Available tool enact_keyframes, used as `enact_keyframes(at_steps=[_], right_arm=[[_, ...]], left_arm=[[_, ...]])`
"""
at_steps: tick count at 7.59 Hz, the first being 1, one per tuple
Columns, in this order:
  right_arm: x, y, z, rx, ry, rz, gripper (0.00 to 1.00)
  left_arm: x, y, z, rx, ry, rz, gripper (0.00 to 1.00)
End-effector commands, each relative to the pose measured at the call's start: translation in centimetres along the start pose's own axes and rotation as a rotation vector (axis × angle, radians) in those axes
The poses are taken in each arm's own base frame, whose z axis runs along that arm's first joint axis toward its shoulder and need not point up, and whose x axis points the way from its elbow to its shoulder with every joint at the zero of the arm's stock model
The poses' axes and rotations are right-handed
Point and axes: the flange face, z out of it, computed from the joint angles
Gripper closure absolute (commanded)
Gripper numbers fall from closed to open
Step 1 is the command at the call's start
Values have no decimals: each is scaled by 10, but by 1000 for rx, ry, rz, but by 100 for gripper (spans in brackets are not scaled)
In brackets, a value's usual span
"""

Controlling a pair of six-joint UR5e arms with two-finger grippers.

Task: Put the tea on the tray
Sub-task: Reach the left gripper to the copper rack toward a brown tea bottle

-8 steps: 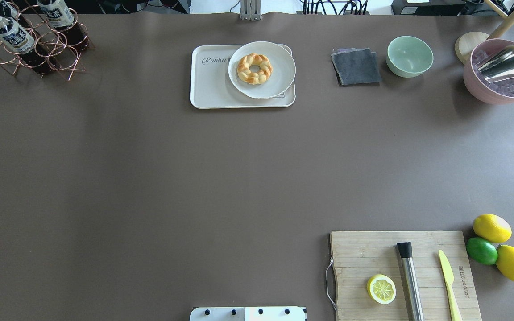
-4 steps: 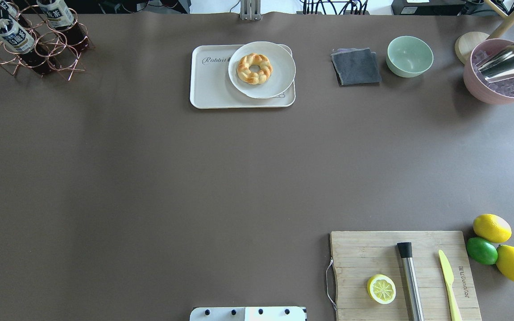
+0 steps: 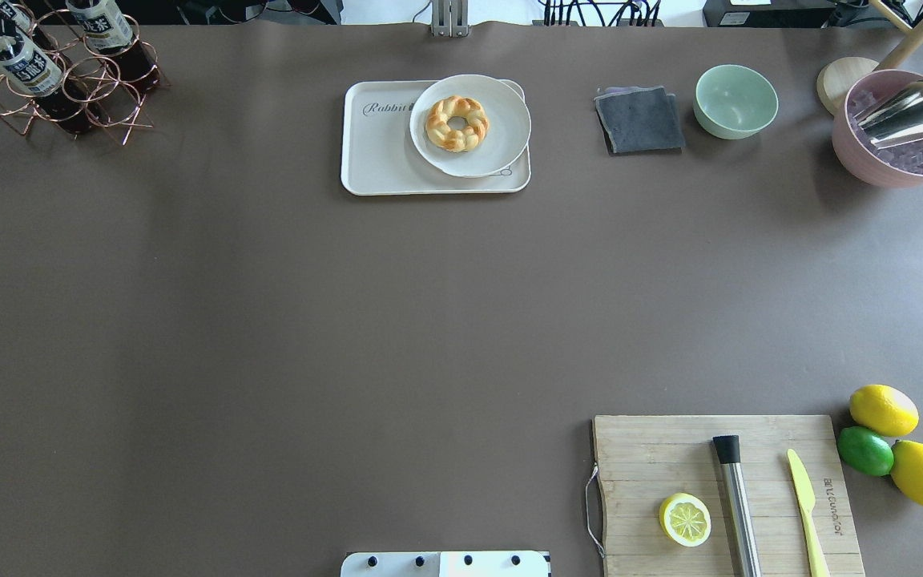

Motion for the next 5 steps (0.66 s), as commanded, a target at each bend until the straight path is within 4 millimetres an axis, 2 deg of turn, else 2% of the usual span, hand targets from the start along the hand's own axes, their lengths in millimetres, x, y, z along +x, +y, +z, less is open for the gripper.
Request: enact_keyframes(at_steps=[1, 2, 3, 4, 5], right_arm=[[0, 0, 0, 0, 0, 0, 0], [0, 0, 0, 0, 0, 0, 0], [0, 0, 0, 0, 0, 2, 0], [0, 0, 0, 0, 0, 0, 0], [-1, 0, 0, 0, -3, 1, 0]], left_arm=[[1, 1, 1, -3, 1, 1, 47], [1, 3, 2, -5, 1, 1, 68], [0, 8, 1, -8, 1, 0, 96], [2, 7, -1, -5, 5, 3, 100], [5, 2, -6, 7, 9, 5, 100]])
